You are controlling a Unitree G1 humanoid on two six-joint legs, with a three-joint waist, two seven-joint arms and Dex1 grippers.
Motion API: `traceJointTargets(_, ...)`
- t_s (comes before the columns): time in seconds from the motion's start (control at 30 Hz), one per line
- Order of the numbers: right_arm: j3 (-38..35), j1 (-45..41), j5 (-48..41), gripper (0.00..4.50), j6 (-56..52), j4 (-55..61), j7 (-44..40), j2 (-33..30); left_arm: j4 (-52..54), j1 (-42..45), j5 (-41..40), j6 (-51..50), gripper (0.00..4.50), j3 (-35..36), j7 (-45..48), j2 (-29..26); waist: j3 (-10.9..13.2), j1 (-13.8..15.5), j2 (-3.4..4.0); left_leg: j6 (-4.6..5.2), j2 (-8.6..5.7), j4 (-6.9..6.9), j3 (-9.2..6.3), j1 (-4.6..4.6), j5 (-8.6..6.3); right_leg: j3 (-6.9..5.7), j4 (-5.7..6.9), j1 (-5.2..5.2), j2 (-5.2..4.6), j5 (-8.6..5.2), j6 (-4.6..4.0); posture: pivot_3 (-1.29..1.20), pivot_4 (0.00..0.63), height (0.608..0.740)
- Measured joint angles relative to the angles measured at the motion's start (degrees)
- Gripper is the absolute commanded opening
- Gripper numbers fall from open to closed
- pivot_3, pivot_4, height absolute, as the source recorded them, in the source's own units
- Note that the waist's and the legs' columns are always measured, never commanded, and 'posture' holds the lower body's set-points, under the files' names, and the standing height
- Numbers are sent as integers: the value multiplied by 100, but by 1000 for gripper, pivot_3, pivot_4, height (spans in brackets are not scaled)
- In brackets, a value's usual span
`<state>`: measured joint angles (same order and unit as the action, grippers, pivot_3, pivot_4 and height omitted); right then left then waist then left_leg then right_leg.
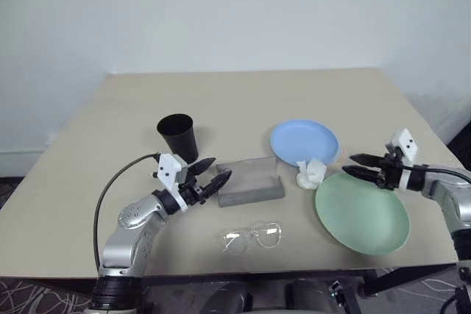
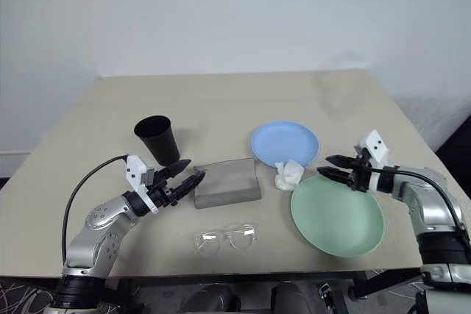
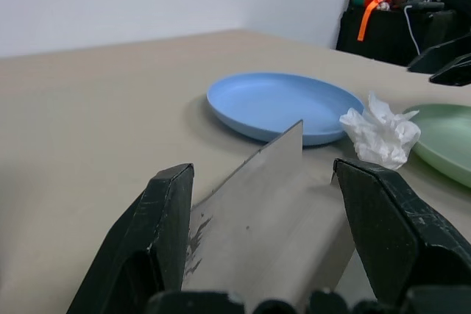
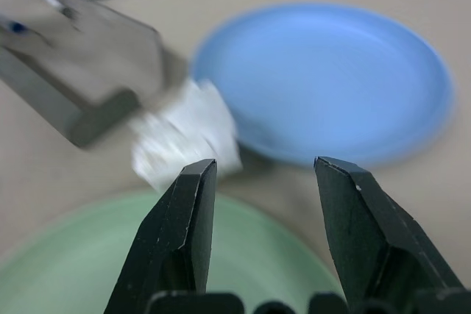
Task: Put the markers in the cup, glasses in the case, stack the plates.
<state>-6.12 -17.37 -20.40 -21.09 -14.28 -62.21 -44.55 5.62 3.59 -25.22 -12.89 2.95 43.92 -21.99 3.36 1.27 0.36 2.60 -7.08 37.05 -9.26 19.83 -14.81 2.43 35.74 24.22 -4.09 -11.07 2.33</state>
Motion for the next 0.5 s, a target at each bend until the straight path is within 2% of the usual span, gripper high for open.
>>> traceJointTargets(0.17,-246,286,36,2321,-9,-122,78,-366,172,207,-55,-139,3194,-129,224,-33,2,18,-3,14,11,20,41,-4,-10,8,0,-5,-4,2,3,0,0,740)
traceJointTargets(0.5,-288,309,229,2321,7,-1086,-105,-627,417,357,-56,-371,3194,-396,234,45,5,-24,-6,46,17,68,83,-25,-31,8,-5,-39,-19,3,7,0,0,740)
